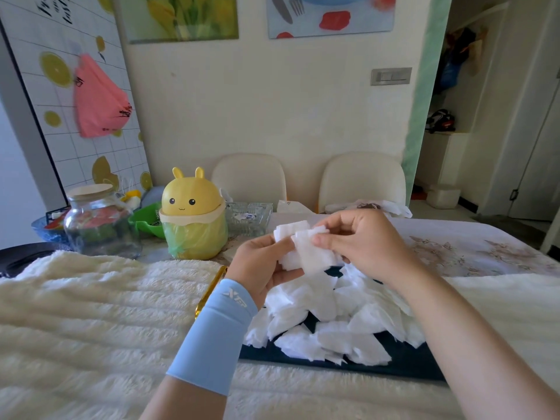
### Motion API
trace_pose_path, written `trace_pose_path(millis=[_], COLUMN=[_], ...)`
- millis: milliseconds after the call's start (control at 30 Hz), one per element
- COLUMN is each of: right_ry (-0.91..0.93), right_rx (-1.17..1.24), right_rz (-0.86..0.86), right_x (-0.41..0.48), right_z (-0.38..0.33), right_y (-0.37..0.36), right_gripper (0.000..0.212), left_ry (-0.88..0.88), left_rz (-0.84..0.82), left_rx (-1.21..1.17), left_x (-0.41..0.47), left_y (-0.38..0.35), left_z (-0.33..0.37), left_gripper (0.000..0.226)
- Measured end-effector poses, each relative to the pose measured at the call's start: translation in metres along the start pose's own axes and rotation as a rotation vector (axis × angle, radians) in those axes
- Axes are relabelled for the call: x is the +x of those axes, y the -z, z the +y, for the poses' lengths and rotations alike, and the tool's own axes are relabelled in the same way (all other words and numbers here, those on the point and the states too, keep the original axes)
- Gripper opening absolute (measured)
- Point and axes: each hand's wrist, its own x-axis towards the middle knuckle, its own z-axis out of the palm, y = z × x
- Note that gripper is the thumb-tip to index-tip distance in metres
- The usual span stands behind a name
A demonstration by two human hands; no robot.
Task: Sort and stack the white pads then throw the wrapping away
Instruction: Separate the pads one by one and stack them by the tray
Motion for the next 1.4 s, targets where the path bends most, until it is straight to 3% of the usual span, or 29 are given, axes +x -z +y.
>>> trace_pose_path(millis=[167, 300, 433, 667, 767, 967, 1167, 1267, 1400], right_ry=[0.003, -0.033, -0.28, -0.26, -0.276, -0.277, -0.266, -0.332, -0.352], right_rx=[-0.141, -0.166, 0.088, 0.225, 0.368, 0.122, 0.068, 0.189, 0.314], right_rz=[0.046, 0.051, -0.065, 0.066, 0.032, 0.081, 0.115, 0.02, -0.018], right_x=[-0.001, -0.001, -0.001, 0.0, 0.0, -0.002, 0.0, 0.001, 0.0], right_z=[0.001, 0.002, 0.003, 0.003, -0.003, -0.002, 0.0, 0.003, 0.007], right_y=[0.001, -0.001, 0.001, 0.014, 0.009, -0.007, -0.008, -0.008, -0.008], right_gripper=[0.014, 0.033, 0.031, 0.014, 0.018, 0.019, 0.021, 0.035, 0.021], left_ry=[-0.011, -0.037, -0.032, 0.014, 0.013, -0.011, -0.022, -0.043, -0.05], left_rz=[-0.054, -0.063, -0.048, 0.071, 0.034, -0.073, -0.169, -0.212, -0.185], left_rx=[0.036, -0.024, -0.041, -0.058, -0.025, -0.003, 0.06, 0.158, 0.331], left_x=[-0.002, -0.004, -0.002, 0.005, 0.004, 0.001, 0.0, 0.0, 0.0], left_y=[0.0, -0.002, -0.002, 0.002, -0.001, -0.006, -0.003, 0.002, 0.005], left_z=[0.001, 0.004, 0.006, -0.001, -0.005, -0.004, 0.0, -0.001, -0.003], left_gripper=[0.018, 0.017, 0.02, 0.015, 0.017, 0.03, 0.049, 0.04, 0.016])
